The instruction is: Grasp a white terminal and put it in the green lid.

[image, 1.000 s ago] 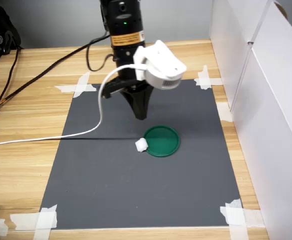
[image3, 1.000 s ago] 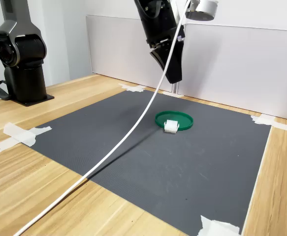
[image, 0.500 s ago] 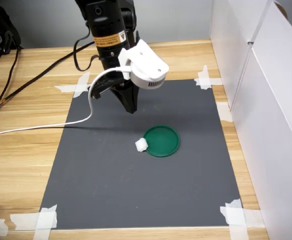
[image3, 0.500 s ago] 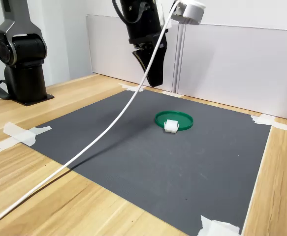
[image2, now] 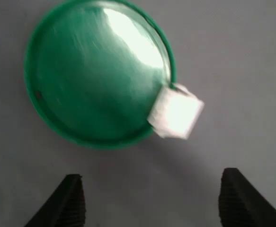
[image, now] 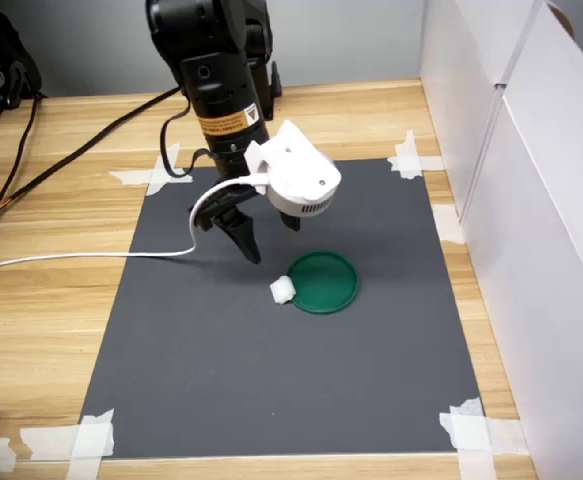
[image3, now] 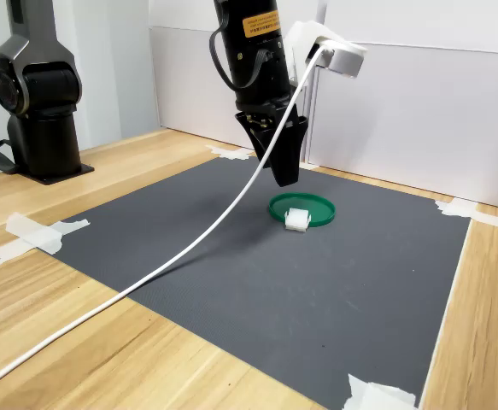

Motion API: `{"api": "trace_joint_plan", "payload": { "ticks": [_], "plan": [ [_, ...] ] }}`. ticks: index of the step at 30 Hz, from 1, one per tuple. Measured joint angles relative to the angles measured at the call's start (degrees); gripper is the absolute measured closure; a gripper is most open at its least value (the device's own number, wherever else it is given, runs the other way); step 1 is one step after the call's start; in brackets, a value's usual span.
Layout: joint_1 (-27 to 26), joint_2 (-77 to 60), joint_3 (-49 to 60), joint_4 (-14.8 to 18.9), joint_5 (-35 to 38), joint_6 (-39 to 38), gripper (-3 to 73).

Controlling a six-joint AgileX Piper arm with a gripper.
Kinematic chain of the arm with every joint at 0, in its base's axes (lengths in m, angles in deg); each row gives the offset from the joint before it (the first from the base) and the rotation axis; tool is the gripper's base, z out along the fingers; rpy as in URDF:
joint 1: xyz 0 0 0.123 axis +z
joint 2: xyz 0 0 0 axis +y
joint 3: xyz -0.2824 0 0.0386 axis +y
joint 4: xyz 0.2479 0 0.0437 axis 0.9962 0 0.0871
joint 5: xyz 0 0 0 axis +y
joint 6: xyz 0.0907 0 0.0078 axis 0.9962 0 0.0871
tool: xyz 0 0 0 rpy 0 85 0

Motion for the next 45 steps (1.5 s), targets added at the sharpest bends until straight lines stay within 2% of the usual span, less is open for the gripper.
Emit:
{"api": "trace_joint_plan", "payload": {
  "ticks": [10, 20, 27, 34, 39, 42, 45],
  "plan": [
    [0.0, 5.3, -5.8, -0.1, 0.5, 5.2, 1.6],
    [0.0, 11.0, -8.2, -0.5, 4.6, 8.3, 3.8],
    [0.0, 11.6, -8.4, -2.2, 3.2, 9.0, 4.0],
    [0.0, 12.7, -8.5, -2.2, 2.2, 9.1, 4.6],
    [0.0, 13.0, -8.5, -1.9, 1.4, 9.1, 12.5],
    [0.0, 13.3, -8.5, -1.8, 1.2, 9.1, 21.3],
    [0.0, 13.3, -8.5, -1.6, 0.8, 9.2, 33.8]
  ]
}}
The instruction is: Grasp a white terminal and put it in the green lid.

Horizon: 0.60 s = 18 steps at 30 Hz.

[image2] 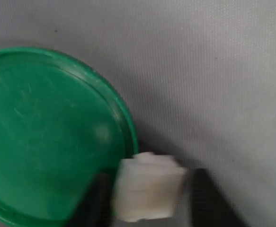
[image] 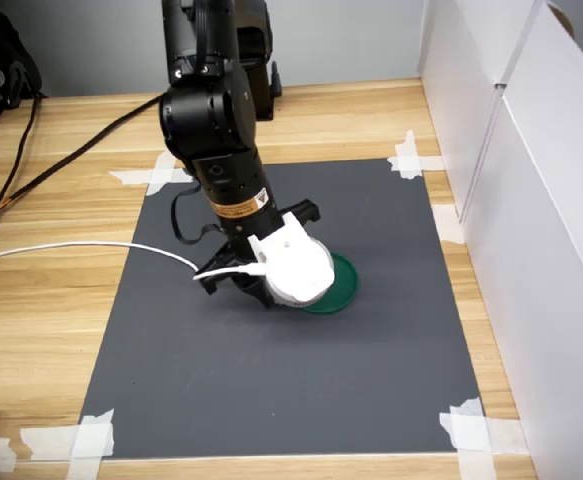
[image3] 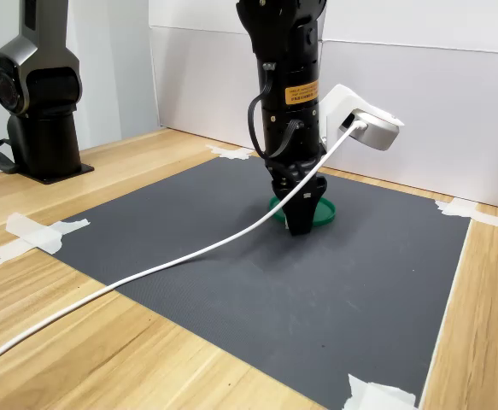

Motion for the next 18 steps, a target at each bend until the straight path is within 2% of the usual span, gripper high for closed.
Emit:
{"api": "trace_joint_plan", "payload": {
  "ticks": [2, 11, 18],
  "plan": [
    [0.0, 0.0, 0.0, 0.1, 0.0, 0.2, 40.4],
    [0.0, -4.3, 0.0, 1.0, 0.7, -0.2, 40.5],
    [2.0, -9.7, 0.0, 1.1, 2.4, -5.7, 40.5]
  ]
}}
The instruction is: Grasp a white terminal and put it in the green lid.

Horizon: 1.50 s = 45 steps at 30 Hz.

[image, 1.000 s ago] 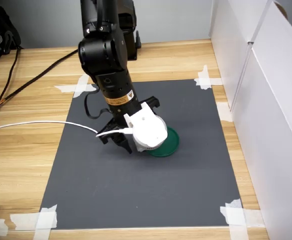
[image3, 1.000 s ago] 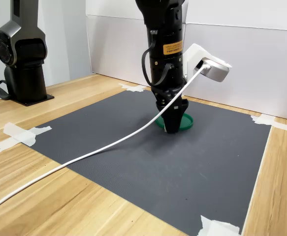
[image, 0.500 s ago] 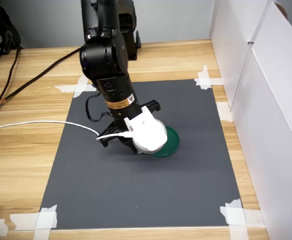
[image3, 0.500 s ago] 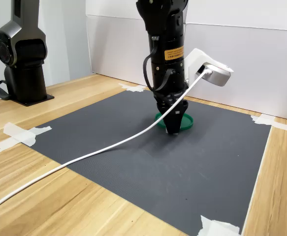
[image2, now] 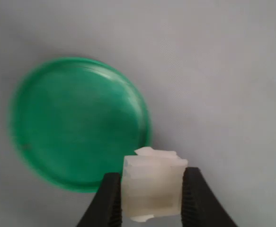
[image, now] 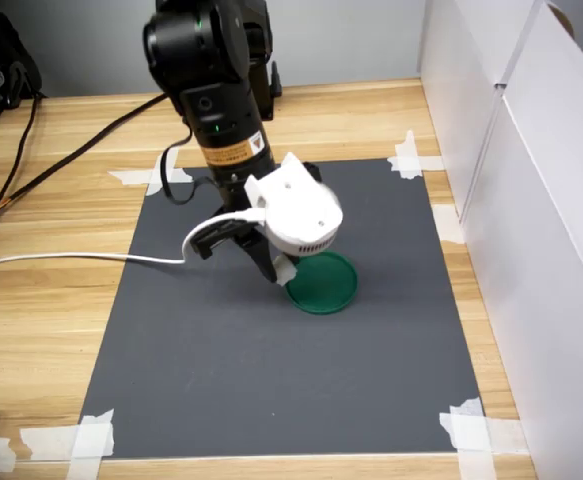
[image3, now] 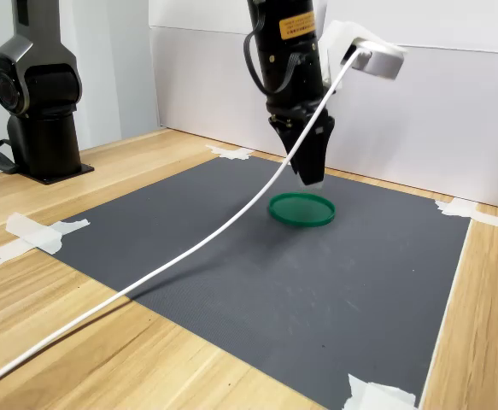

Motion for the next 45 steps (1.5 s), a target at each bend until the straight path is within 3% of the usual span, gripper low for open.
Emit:
{"api": "trace_joint_plan", "payload": {
  "ticks": [3, 8, 16, 28, 39, 45],
  "plan": [
    [2.2, -0.4, 0.0, -0.5, 0.6, -1.0, 40.5],
    [5.4, -0.4, 1.2, -4.1, 0.9, -1.1, 40.5],
    [5.9, 0.4, 4.8, -8.2, -2.6, -1.6, 40.5],
    [5.9, 2.4, 5.3, -9.0, -6.4, -4.0, 40.5],
    [5.9, 2.8, 5.3, -5.8, -6.5, -10.0, 40.5],
    [7.7, 2.8, 5.3, -6.3, -6.6, -9.4, 40.5]
  ]
}}
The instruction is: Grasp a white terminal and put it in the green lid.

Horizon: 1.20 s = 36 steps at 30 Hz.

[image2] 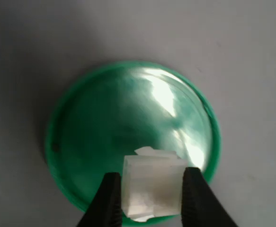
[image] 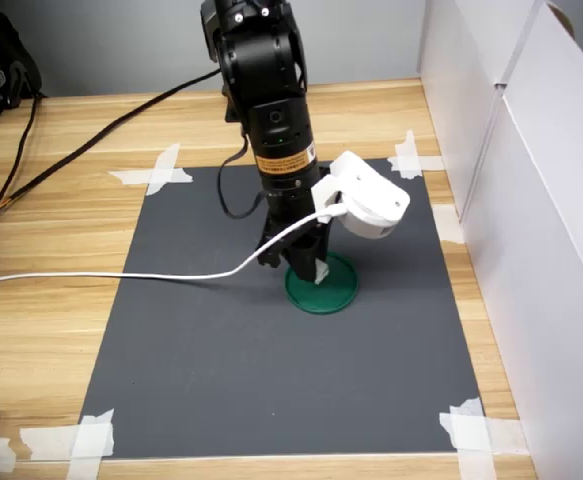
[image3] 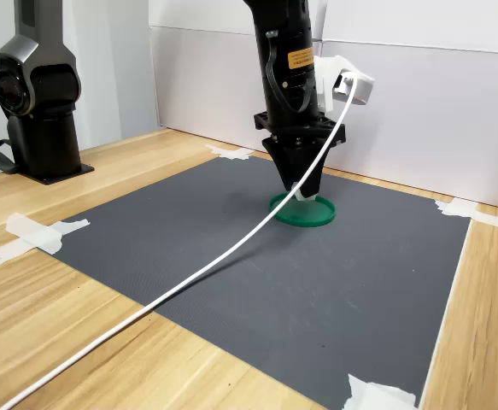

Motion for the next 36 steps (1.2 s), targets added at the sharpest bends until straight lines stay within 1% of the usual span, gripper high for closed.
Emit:
{"api": "trace_joint_plan", "payload": {
  "ticks": [6, 12, 19, 21, 26, 28, 33, 36],
  "plan": [
    [0.8, 0.0, 0.0, -1.6, -1.0, 4.3, 40.5],
    [0.8, 0.0, 0.0, -2.7, -1.4, 5.0, 40.5],
    [0.8, 0.0, 0.0, -2.9, 0.4, 5.4, 40.4],
    [0.8, 0.0, 0.0, -2.9, 0.4, 5.5, 38.0],
    [0.8, 0.0, 0.0, -2.6, 0.4, 5.5, 25.9],
    [0.8, 0.0, 0.0, -2.5, 0.4, 5.8, 22.4],
    [0.8, -0.9, 0.1, -2.4, 0.4, 7.0, 20.6],
    [0.8, -3.5, 0.1, -2.3, -0.4, 8.9, 21.7]
  ]
}}
